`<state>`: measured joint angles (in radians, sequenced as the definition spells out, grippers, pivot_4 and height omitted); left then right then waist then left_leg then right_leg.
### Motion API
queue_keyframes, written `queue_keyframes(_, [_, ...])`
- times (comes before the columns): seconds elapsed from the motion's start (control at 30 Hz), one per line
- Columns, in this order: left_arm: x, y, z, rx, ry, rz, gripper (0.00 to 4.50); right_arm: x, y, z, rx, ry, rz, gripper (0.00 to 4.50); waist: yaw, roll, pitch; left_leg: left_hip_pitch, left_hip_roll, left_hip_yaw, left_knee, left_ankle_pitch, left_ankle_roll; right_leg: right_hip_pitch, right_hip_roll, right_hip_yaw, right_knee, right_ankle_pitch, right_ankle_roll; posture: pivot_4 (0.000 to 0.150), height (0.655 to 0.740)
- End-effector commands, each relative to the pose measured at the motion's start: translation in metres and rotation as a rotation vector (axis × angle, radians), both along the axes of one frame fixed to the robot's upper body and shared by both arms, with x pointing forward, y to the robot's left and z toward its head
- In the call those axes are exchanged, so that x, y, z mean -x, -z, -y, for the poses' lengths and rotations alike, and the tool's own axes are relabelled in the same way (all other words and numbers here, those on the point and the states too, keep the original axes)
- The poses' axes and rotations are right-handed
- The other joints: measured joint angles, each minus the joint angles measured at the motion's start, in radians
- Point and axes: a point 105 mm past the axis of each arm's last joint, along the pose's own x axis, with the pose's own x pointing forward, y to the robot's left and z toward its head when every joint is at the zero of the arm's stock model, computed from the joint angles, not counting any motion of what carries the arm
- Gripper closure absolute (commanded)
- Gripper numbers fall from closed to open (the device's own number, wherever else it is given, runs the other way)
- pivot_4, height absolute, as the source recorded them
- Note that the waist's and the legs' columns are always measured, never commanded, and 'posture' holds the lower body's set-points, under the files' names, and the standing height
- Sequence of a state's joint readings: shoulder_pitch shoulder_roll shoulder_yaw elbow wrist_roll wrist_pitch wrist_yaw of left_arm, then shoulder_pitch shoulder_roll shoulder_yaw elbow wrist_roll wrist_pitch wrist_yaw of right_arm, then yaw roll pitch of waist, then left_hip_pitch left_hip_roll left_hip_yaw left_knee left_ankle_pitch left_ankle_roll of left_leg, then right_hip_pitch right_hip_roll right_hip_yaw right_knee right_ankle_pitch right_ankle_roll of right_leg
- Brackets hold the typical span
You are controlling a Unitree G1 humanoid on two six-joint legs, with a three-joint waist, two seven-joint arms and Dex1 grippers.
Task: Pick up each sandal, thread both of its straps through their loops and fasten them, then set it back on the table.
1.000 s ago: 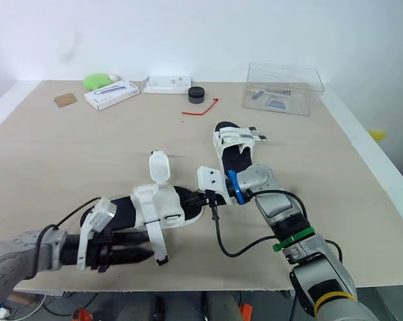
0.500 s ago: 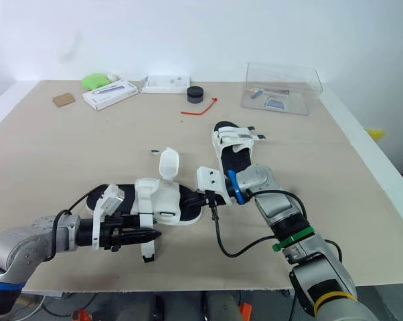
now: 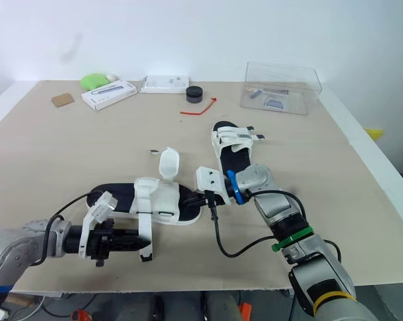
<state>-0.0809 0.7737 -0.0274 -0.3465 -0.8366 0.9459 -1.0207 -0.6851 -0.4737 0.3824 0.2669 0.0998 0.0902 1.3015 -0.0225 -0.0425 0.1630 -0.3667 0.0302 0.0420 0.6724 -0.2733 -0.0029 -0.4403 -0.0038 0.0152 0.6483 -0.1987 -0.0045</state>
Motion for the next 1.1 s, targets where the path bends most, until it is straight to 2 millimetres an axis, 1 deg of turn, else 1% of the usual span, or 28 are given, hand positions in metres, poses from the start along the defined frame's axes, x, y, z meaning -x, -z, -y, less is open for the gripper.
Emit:
queue_keyframes(0.03, [0.009,-0.01,0.003,0.017,0.039,0.034,4.47,0.0,0.012,0.006,0.046,0.03,-0.023,4.5,0.0,0.0,0.0,0.0,0.0,0.0,0.0,0.0,0.0,0.0,0.0,0.0,0.0,0.0,0.0,0.15,0.74])
queue_keyframes(0.27, [0.022,-0.008,0.011,0.038,0.056,0.021,4.47,0.002,0.013,0.007,0.051,0.025,-0.026,4.5,0.0,0.0,0.0,0.0,0.0,0.0,0.0,0.0,0.0,0.0,0.0,0.0,0.0,0.0,0.0,0.15,0.74])
queue_keyframes(0.47, [0.04,-0.003,0.015,0.034,0.08,-0.023,4.47,0.001,0.013,0.008,0.058,0.023,-0.025,4.5,0.0,0.0,0.0,0.0,0.0,0.0,0.0,0.0,0.0,0.0,0.0,0.0,0.0,0.0,0.0,0.15,0.74])
queue_keyframes(0.57, [0.045,0.001,0.012,0.009,0.083,-0.033,4.47,0.002,0.013,0.008,0.06,0.019,-0.025,4.5,0.0,0.0,0.0,0.0,0.0,0.0,0.0,0.0,0.0,0.0,0.0,0.0,0.0,-0.001,-0.001,0.15,0.74])
queue_keyframes(0.63, [0.048,0.002,0.01,-0.006,0.086,-0.037,4.47,0.002,0.014,0.008,0.062,0.017,-0.025,4.5,0.0,0.0,0.0,0.0,0.0,0.0,0.0,0.0,0.0,0.0,0.0,0.0,0.0,-0.002,-0.004,0.15,0.74])
queue_keyframes(0.83, [0.04,0.0,-0.003,-0.088,0.058,0.024,4.47,0.001,0.014,0.005,0.062,0.007,-0.022,4.5,0.0,0.0,0.0,0.0,0.0,0.0,-0.001,0.0,0.0,0.0,0.0,0.0,0.0,-0.003,-0.003,0.15,0.74])
queue_keyframes(0.9, [0.043,-0.003,-0.009,-0.129,0.088,0.052,4.47,0.0,0.014,0.004,0.061,0.003,-0.021,4.5,0.0,0.0,0.0,0.0,0.0,0.0,-0.001,0.0,0.0,0.0,0.0,0.0,0.0,-0.003,-0.004,0.15,0.74])
queue_keyframes(1.0, [0.047,-0.008,-0.02,-0.21,0.145,0.116,3.57,0.0,0.014,0.004,0.062,0.002,-0.021,4.5,0.0,0.001,0.0,0.0,0.001,0.0,-0.001,0.0,0.0,-0.001,0.001,0.0,0.0,-0.003,-0.005,0.15,0.74])
queue_keyframes(1.03, [0.047,-0.011,-0.023,-0.233,0.162,0.14,3.14,0.0,0.014,0.004,0.062,0.002,-0.021,4.5,0.0,0.001,0.0,0.001,0.001,0.0,-0.001,0.0,0.0,-0.001,0.001,0.0,0.0,-0.004,-0.005,0.15,0.74])
queue_keyframes(1.07, [0.048,-0.014,-0.026,-0.257,0.18,0.168,2.49,0.0,0.014,0.005,0.063,0.002,-0.021,4.5,0.0,0.001,0.0,0.001,0.001,0.0,-0.002,0.0,0.0,-0.001,0.0,0.0,0.0,-0.004,-0.006,0.15,0.74])
queue_keyframes(1.1, [0.047,-0.017,-0.028,-0.279,0.194,0.203,2.08,0.0,0.015,0.005,0.064,0.002,-0.021,4.5,0.0,0.001,0.0,0.001,0.001,0.0,-0.002,0.0,0.0,-0.001,0.0,0.0,0.0,-0.004,-0.006,0.15,0.74])
